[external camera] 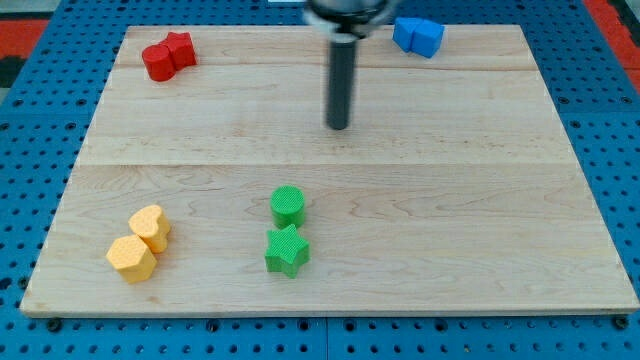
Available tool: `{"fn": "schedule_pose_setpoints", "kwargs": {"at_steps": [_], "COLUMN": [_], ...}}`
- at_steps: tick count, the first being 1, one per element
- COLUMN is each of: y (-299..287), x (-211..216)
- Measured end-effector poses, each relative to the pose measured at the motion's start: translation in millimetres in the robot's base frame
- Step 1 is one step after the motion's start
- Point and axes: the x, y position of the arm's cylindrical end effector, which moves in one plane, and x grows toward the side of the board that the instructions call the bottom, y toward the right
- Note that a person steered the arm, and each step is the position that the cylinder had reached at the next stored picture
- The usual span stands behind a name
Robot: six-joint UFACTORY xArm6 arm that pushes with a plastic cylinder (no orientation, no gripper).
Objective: Slide the green circle into the green star
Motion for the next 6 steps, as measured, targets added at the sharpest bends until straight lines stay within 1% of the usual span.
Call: {"fn": "schedule_pose_setpoints", "kwargs": {"at_steps": [1,2,3,4,5,6], "y": [-36.1,-36.1,-34.6,-50.0,-88.8,-83.2], "x": [44.1,79.8,105.3,105.6,105.1,155.1]}}
